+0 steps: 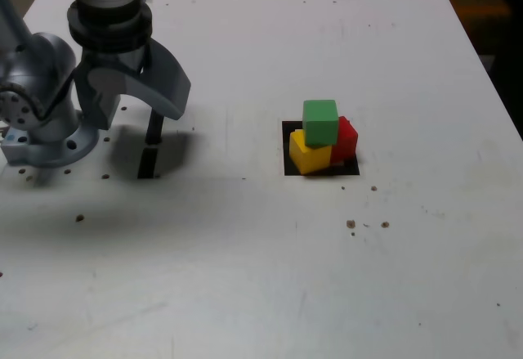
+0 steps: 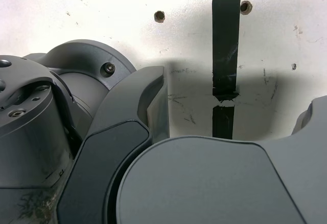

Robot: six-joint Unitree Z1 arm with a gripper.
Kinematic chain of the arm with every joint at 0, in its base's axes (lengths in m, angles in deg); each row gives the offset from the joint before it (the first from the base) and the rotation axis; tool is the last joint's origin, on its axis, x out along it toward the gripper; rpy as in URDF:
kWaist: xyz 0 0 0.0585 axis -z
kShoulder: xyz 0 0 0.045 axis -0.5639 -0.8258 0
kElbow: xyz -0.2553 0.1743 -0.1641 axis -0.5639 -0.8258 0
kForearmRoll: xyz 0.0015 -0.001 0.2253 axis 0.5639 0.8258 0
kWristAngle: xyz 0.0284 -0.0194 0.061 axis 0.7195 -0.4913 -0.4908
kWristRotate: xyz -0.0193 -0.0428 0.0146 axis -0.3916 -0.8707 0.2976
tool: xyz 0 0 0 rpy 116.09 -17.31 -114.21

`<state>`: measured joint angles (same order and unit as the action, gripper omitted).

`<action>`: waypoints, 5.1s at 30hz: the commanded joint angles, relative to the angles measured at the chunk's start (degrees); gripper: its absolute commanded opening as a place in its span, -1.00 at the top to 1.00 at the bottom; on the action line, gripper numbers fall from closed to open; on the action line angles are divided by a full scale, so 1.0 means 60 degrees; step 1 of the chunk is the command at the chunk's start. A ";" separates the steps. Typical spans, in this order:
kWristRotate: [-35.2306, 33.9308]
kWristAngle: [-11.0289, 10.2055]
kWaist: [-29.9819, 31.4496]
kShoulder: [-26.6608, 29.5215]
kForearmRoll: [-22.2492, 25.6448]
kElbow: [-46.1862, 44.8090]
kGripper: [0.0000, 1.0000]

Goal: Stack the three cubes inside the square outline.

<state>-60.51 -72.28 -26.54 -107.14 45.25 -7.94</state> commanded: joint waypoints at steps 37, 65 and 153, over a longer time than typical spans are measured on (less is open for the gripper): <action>0.0693 -0.0832 0.1005 -0.3783 0.4424 1.0965 -0.92; 0.1197 -0.0178 0.0283 -0.5724 0.3409 0.9598 -0.71; 0.4882 -0.2376 -0.1638 -0.4758 0.3666 0.8912 -0.99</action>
<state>-32.41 -84.90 -38.17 -135.58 65.08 43.43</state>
